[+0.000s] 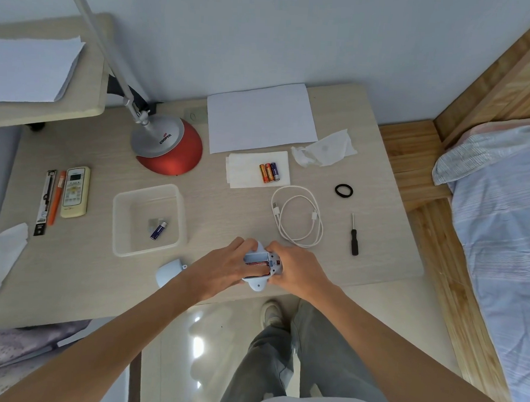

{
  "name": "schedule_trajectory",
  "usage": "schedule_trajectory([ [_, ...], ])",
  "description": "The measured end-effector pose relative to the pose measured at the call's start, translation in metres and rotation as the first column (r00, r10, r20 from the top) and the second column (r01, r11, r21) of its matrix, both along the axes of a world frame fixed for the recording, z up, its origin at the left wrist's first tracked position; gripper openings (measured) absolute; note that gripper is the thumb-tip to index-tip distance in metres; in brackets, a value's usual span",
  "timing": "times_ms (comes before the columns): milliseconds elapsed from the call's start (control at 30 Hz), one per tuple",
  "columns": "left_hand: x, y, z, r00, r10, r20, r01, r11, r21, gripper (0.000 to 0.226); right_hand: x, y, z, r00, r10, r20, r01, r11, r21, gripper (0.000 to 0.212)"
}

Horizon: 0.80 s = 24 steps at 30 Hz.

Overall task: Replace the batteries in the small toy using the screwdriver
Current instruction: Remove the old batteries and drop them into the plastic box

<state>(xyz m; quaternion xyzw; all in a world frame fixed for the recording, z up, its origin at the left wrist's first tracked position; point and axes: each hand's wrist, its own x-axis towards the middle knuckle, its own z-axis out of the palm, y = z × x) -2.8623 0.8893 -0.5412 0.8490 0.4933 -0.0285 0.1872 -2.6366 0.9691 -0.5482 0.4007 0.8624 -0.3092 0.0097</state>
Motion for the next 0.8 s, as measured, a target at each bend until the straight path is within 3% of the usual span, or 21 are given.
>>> schedule_trajectory([
  [433, 0.008, 0.010, 0.008, 0.999, -0.048, -0.020, 0.049, 0.999, 0.014, 0.076, 0.002, 0.000, -0.001, 0.999, -0.014, -0.037, 0.014, 1.000, -0.016, 0.060],
  [700, 0.004, 0.001, 0.004, 0.997, 0.025, 0.079, -0.027, 0.999, 0.019, 0.081, 0.001, 0.001, 0.002, 1.000, -0.004, -0.023, 0.004, 1.000, -0.001, 0.045],
  [800, 0.003, -0.009, 0.004, 0.982, 0.120, 0.144, -0.125, 0.992, 0.024, 0.077, 0.002, 0.001, 0.001, 1.000, 0.012, -0.024, -0.012, 1.000, 0.001, 0.051],
])
